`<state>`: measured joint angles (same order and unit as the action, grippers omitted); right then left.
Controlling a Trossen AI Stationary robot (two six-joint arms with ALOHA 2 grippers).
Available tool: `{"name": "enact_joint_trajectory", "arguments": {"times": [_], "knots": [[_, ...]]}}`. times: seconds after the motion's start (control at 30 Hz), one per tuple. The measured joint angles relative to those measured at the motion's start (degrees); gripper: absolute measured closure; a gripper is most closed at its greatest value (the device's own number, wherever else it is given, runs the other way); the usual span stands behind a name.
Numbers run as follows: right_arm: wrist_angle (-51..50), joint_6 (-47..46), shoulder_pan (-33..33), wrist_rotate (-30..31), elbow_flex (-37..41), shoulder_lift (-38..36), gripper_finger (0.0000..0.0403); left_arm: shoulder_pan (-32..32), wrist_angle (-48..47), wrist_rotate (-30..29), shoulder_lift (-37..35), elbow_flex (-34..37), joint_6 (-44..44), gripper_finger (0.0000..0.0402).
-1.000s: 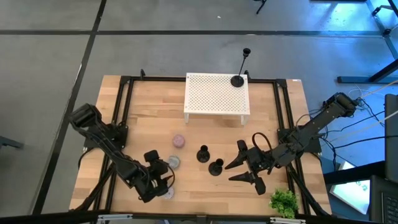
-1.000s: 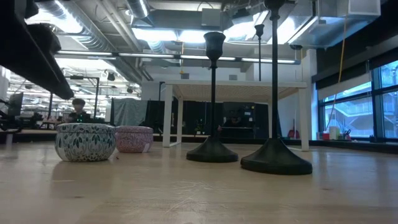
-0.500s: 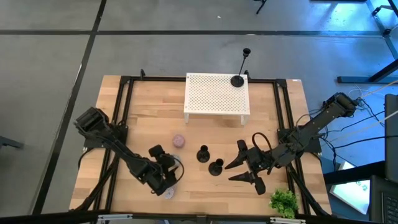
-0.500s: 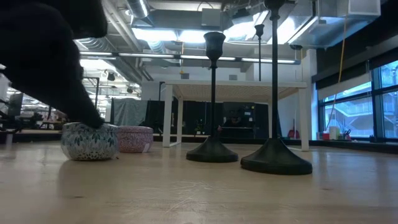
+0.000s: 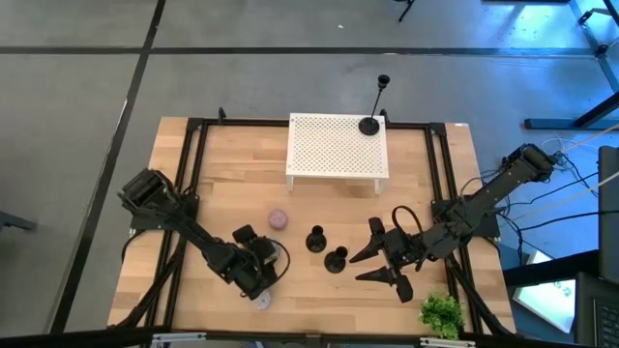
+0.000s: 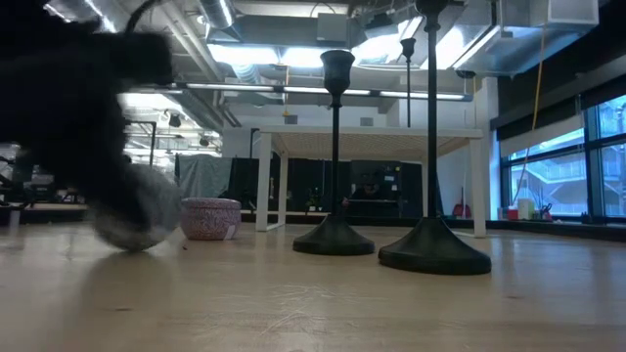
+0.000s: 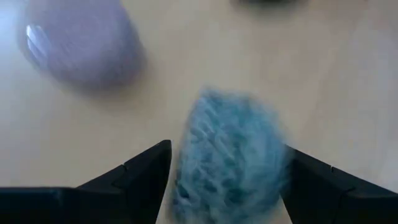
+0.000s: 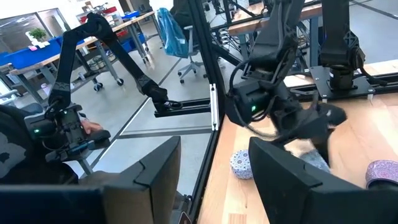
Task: Pick & Place candle stick holders
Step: Put the blue scented candle on the shelf
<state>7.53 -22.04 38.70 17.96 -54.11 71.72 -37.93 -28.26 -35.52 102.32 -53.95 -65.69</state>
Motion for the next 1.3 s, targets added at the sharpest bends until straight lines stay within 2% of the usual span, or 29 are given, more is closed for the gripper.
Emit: {"name": "enact_joint_trajectory", "arguments": {"times": [0.13, 0.8, 0.97, 1.13, 1.3], "knots": [[-0.01, 0.15, 0.0, 0.0, 0.0, 0.0, 0.021, -0.29, -0.02, 2.54, -0.06, -0.02, 0.11, 0.0136], [0.0, 0.26, 0.0, 0.0, 0.0, -0.02, 0.021, -0.6, -0.28, 0.87, -0.13, -0.17, 1.89, 0.0136], [0.02, 0.42, 0.0, 0.0, 0.0, -0.02, 0.021, -0.76, -0.53, 1.0, -0.13, -2.79, 4.73, 0.0136], [0.02, 0.42, 0.0, 0.0, 0.0, -0.02, 0.021, -2.01, -3.28, -2.73, -0.2, -7.46, 7.77, 0.0136], [0.02, 0.42, 0.0, 0.0, 0.0, -0.02, 0.021, -3.38, -7.25, -3.38, -0.22, -9.91, 6.75, 0.0136]]}}
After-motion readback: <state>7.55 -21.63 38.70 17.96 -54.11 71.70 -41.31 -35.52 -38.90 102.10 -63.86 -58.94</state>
